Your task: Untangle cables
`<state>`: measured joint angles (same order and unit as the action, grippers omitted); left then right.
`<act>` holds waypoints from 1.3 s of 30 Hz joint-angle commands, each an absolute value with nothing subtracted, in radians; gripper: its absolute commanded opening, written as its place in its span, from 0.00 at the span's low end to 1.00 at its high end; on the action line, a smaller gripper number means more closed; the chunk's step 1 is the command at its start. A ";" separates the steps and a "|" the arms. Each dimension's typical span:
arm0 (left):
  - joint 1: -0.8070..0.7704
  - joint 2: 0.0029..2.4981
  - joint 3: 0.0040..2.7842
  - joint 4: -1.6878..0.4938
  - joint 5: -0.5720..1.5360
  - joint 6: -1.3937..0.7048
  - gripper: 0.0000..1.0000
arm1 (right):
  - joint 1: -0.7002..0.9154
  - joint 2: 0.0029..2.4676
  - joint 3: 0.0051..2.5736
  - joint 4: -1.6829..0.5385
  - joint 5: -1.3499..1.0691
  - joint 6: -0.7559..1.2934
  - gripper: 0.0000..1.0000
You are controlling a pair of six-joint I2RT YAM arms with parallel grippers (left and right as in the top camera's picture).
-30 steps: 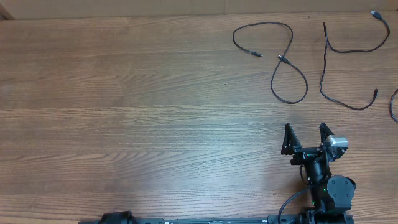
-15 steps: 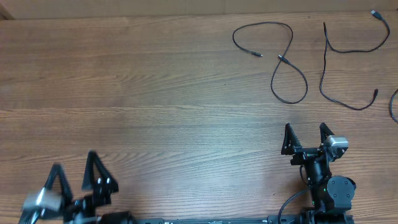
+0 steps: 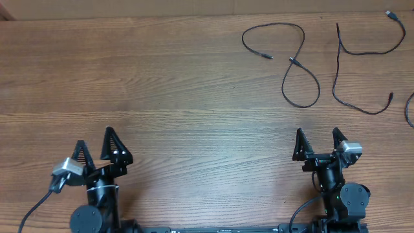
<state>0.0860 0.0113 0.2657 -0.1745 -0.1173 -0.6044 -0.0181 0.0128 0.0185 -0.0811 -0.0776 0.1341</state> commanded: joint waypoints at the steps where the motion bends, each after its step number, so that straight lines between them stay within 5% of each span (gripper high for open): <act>1: 0.093 0.006 0.217 -0.151 -0.131 -0.617 0.99 | -0.019 0.003 0.008 -0.077 -0.072 0.129 1.00; 16: 0.093 0.006 0.003 0.070 -0.139 -0.606 1.00 | -0.019 0.003 0.008 -0.077 -0.072 0.129 1.00; 39: 0.092 0.008 0.005 -0.059 -0.183 -0.459 1.00 | -0.019 0.003 0.008 -0.077 -0.072 0.129 1.00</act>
<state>0.0860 0.0113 0.0090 -0.0605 -0.1665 -0.4938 -0.0181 0.0128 0.0185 -0.0814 -0.0776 0.1337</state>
